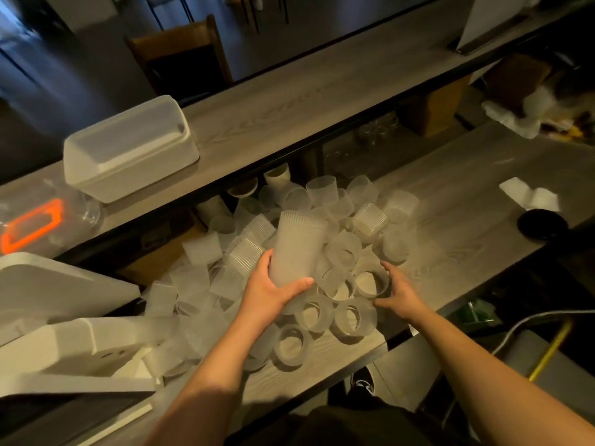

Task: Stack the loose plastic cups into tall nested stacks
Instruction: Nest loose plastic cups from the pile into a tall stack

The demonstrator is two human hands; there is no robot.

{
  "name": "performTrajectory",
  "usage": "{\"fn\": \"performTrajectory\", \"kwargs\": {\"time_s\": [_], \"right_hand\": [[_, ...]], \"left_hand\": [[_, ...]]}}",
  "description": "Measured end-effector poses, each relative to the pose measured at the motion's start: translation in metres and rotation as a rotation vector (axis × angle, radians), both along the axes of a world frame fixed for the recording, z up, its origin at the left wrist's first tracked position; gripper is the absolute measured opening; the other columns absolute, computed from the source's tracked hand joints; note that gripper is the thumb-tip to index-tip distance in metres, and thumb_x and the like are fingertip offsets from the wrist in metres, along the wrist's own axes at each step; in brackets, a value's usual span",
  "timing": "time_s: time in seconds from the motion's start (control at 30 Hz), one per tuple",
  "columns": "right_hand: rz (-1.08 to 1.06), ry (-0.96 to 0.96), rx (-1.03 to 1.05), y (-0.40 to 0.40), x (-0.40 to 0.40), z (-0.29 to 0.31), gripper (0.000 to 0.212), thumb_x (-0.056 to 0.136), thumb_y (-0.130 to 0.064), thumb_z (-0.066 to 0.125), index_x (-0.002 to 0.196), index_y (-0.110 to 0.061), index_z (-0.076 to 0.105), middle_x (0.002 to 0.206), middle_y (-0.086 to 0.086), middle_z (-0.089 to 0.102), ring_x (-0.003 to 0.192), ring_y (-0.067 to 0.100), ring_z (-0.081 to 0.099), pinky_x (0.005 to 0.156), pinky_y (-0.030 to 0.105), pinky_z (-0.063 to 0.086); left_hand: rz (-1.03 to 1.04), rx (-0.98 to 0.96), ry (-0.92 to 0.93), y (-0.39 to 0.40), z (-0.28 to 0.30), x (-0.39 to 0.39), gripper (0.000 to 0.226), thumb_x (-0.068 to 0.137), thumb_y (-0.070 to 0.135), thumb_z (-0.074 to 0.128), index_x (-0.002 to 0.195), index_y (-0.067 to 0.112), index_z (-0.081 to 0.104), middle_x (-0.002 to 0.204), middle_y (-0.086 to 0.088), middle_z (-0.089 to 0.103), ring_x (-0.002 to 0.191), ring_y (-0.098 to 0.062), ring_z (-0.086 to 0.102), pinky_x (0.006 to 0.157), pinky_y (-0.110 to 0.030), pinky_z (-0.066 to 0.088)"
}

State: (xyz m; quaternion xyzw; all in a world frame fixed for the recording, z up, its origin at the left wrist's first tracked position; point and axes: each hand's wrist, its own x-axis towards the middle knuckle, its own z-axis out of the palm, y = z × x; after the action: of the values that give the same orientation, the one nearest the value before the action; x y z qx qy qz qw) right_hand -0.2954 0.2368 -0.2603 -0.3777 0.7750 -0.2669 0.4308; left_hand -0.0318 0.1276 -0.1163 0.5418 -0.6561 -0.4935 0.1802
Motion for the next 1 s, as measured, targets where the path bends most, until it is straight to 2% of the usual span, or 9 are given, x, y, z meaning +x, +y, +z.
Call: {"fn": "performTrajectory", "kwargs": {"time_s": [0.17,0.3,0.4,0.53,0.73,0.83,0.9,1.0], "right_hand": [[0.039,0.120,0.006,-0.013,0.000,-0.005,0.096,0.073,-0.022,0.087,0.152,-0.014,0.034,0.152,0.009,0.041,0.141,0.027,0.036,0.117,0.041,0.031],[-0.039,0.063,-0.014,-0.012,0.001,-0.005,0.082,0.076,-0.021,0.085,0.145,-0.015,0.041,0.145,0.009,0.047,0.130,0.025,0.046,0.108,0.042,0.045],[-0.110,0.012,-0.032,-0.009,0.002,0.000,0.078,0.077,-0.020,0.084,0.143,-0.014,0.043,0.141,0.008,0.050,0.118,0.017,0.050,0.098,0.035,0.049],[-0.235,-0.038,-0.103,-0.006,0.001,0.013,0.075,0.079,-0.023,0.083,0.141,-0.012,0.043,0.141,0.008,0.052,0.127,0.022,0.050,0.102,0.036,0.045],[-0.435,-0.232,-0.302,-0.008,0.011,0.065,0.060,0.085,-0.032,0.076,0.136,-0.024,0.046,0.126,0.001,0.055,0.124,0.023,0.052,0.105,0.042,0.046],[-0.470,-0.425,-0.414,-0.014,0.025,0.101,0.063,0.087,-0.034,0.071,0.143,-0.024,0.044,0.128,0.003,0.055,0.125,0.023,0.052,0.104,0.043,0.046],[-0.455,-0.541,-0.480,-0.018,0.037,0.124,0.070,0.082,-0.040,0.074,0.143,-0.021,0.047,0.131,0.004,0.055,0.125,0.023,0.054,0.102,0.040,0.048],[-0.371,-0.567,-0.542,-0.021,0.057,0.151,0.081,0.068,-0.054,0.073,0.139,-0.019,0.053,0.136,0.006,0.056,0.127,0.021,0.054,0.106,0.041,0.046]], "left_hand": [[0.021,-0.011,0.005,-0.002,-0.001,0.001,0.087,0.049,0.064,0.079,0.125,0.034,0.048,0.116,0.013,0.057,0.101,-0.007,0.059,0.078,-0.032,0.056],[0.022,-0.011,0.019,-0.002,-0.002,0.005,0.088,0.050,0.063,0.080,0.127,0.033,0.048,0.117,0.011,0.056,0.102,-0.008,0.059,0.074,-0.028,0.054],[0.018,-0.009,0.020,-0.002,-0.004,0.009,0.084,0.058,0.055,0.085,0.129,0.033,0.046,0.118,0.011,0.056,0.102,-0.008,0.058,0.075,-0.029,0.055],[0.000,-0.017,0.024,-0.001,-0.006,0.014,0.079,0.067,0.044,0.088,0.132,0.032,0.045,0.120,0.010,0.054,0.103,-0.009,0.058,0.074,-0.027,0.054],[-0.005,-0.076,0.005,0.006,-0.003,0.023,0.079,0.067,0.043,0.088,0.132,0.033,0.046,0.117,0.017,0.054,0.104,-0.003,0.055,0.074,-0.022,0.048],[-0.046,-0.090,-0.004,0.012,0.001,0.029,0.078,0.066,0.044,0.088,0.130,0.037,0.044,0.115,0.022,0.052,0.102,-0.001,0.054,0.075,-0.023,0.048],[-0.094,-0.106,-0.025,0.017,0.004,0.034,0.078,0.066,0.044,0.088,0.128,0.042,0.041,0.113,0.025,0.049,0.100,0.001,0.052,0.075,-0.022,0.046],[-0.163,-0.125,-0.076,0.024,0.006,0.041,0.085,0.064,0.046,0.088,0.134,0.039,0.041,0.115,0.021,0.050,0.103,-0.005,0.053,0.082,-0.026,0.048]]}}
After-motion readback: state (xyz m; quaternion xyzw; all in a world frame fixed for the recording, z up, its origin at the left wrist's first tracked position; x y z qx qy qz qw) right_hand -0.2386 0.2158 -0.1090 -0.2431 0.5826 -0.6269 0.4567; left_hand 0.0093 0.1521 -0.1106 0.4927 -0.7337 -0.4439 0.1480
